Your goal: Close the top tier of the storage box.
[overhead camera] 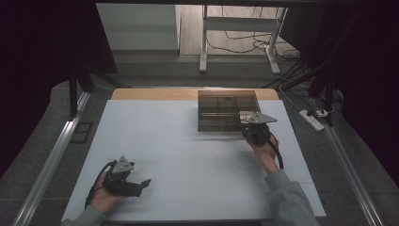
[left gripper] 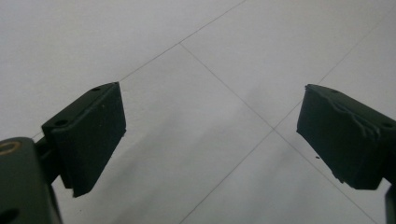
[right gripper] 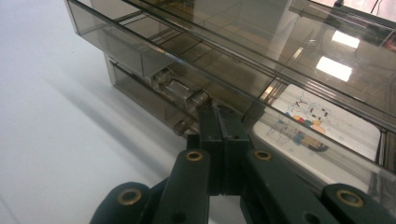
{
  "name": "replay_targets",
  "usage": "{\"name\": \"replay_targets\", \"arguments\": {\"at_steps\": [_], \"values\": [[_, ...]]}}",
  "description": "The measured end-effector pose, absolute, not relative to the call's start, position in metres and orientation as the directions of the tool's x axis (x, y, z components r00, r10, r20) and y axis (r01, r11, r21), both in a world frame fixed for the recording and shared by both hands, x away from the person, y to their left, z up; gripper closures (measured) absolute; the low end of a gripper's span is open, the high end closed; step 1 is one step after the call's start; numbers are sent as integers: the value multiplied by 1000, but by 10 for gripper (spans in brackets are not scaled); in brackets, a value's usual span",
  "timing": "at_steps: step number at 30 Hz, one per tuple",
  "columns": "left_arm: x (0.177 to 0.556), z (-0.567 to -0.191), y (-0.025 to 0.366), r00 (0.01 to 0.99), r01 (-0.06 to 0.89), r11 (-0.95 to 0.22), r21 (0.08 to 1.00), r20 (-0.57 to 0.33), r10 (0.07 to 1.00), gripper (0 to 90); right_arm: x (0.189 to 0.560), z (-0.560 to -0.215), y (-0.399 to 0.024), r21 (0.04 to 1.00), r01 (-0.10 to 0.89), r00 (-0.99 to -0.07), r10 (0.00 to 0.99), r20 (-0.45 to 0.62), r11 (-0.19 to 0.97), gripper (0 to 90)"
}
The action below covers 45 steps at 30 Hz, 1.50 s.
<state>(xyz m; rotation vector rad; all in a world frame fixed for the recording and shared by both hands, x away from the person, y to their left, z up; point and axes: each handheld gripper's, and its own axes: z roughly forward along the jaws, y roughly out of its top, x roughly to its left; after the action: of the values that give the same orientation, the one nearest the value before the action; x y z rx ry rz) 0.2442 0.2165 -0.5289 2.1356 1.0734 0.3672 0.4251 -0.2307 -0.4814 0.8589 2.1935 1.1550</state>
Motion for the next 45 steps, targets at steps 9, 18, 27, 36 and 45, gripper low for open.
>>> {"name": "replay_targets", "arguments": {"at_steps": [9,18,27,36,45], "values": [[244,-529,215,616,585,-412,698,-52,786,83,440,-486,-227,847,300,-668,731,-143,439,897],[243,-530,217,614,586,-410,699,-53,787,83,444,-486,-226,848,296,-660,736,-150,439,897],[241,-529,218,610,585,-408,701,-49,791,83,443,-485,-227,844,289,-656,736,-168,451,897],[241,-529,218,612,582,-407,704,-50,789,84,427,-478,-233,838,293,-670,724,-163,460,897],[242,-529,218,614,581,-408,704,-50,788,84,394,-485,-239,814,306,-729,672,-134,494,897]]}}
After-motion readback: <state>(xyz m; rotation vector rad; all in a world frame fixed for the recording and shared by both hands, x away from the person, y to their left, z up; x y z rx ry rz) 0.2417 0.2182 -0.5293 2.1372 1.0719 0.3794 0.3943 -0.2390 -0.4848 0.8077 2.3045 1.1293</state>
